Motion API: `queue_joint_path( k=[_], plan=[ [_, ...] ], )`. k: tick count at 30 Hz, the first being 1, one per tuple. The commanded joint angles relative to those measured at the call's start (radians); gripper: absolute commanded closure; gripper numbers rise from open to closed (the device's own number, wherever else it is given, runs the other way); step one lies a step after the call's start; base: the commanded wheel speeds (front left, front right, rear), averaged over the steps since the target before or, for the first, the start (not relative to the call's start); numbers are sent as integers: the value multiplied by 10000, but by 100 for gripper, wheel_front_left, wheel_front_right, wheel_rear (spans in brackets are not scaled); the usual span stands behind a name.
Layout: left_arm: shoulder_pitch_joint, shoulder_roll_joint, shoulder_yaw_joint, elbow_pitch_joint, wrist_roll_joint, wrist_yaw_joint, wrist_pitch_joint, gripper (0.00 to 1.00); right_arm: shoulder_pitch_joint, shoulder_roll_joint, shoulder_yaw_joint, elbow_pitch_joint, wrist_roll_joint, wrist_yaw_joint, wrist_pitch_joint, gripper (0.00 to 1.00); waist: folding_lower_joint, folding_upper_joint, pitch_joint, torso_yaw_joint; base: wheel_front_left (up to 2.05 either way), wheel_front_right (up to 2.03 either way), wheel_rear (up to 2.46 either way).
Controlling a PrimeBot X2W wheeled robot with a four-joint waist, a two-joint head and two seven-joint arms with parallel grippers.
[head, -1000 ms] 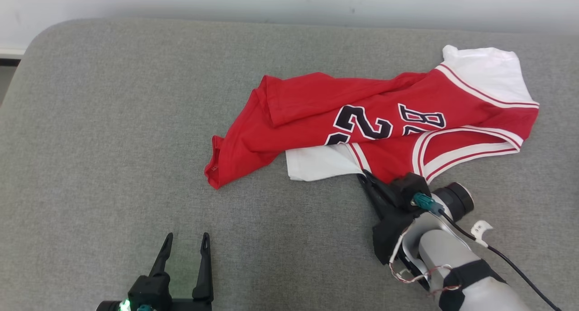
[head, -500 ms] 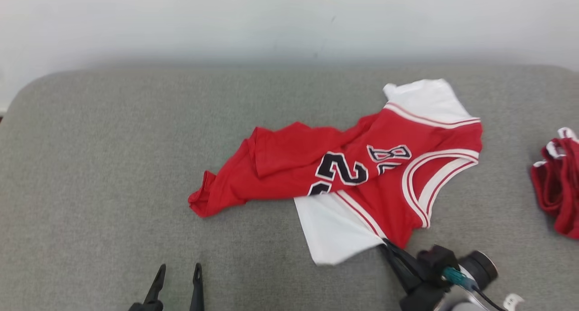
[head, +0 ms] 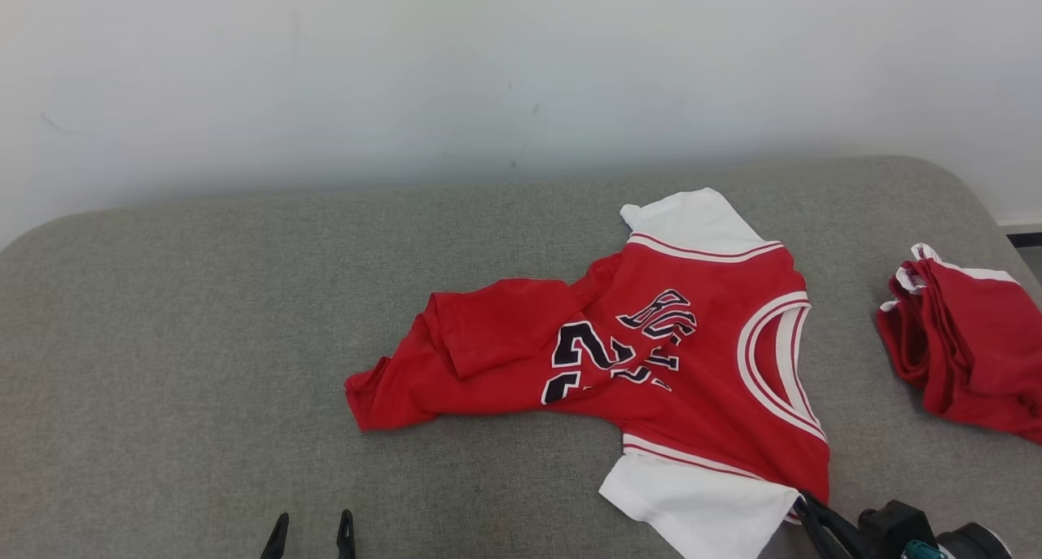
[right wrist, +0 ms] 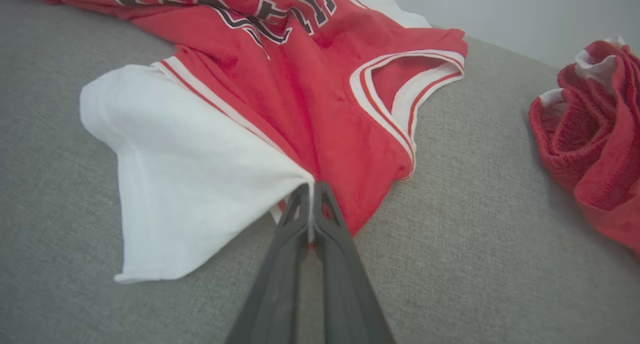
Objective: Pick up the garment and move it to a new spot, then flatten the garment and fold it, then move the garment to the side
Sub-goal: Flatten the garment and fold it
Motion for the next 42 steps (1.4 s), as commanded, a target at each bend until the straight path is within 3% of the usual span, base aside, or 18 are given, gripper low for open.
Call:
queue_joint_path(
  k=[1, 2, 3, 4, 11, 18, 23, 29, 36, 42],
  plan=[
    [33, -5, 2, -39, 37, 25, -31, 0, 200, -49, -131, -16, 134, -27, 6, 100, 1, 1, 9, -53, 0, 0, 0],
    [37, -3, 0, -39, 28, 28, -31, 0, 295, -96, -291, 4, 172, -27, 6, 64, 1, 1, 21, -72, 0, 0, 0],
    [35, -7, -3, -52, 19, 35, -31, 0, 357, -108, -495, -42, 267, -27, 6, 13, 1, 1, 43, -96, 0, 0, 0],
    [23, -5, -2, -69, 22, 47, -31, 0, 406, -106, -759, -142, 314, -27, 4, 0, 1, 1, 71, -121, 0, 0, 0],
    [-191, -5, -14, -146, 44, 87, -31, 0, 656, 111, -2501, -1019, -105, -27, 6, 0, 1, 1, 311, -268, 0, 0, 0],
    [-974, -5, -179, -399, 212, -73, -31, 0, 400, 1313, -4331, -2459, -1317, -27, 6, 0, 1, 1, 777, -275, 0, 0, 0],
    [-2079, -4, -529, -215, 445, -336, -31, 0, -4, 2151, -4107, -2848, -1687, -27, 5, 0, 1, 1, 1334, -254, 0, 0, 0],
    [-3849, 0, -1350, 1024, 629, -714, -31, 0, -596, 2653, -3524, -2741, -1744, -27, 5, 0, 1, 1, 2037, -293, 0, 0, 0],
    [-5355, 4, -2411, 3300, -197, -895, -31, 0, -966, 2812, -3393, -2467, -1661, -27, 5, 0, 1, 1, 2523, -540, 0, 0, 0],
    [-5952, 4, -2851, 3963, -824, -713, -31, 0, -1067, 2834, -3448, -2330, -1626, -27, 5, 0, 1, 1, 2697, -733, 0, 0, 0]
  ],
)
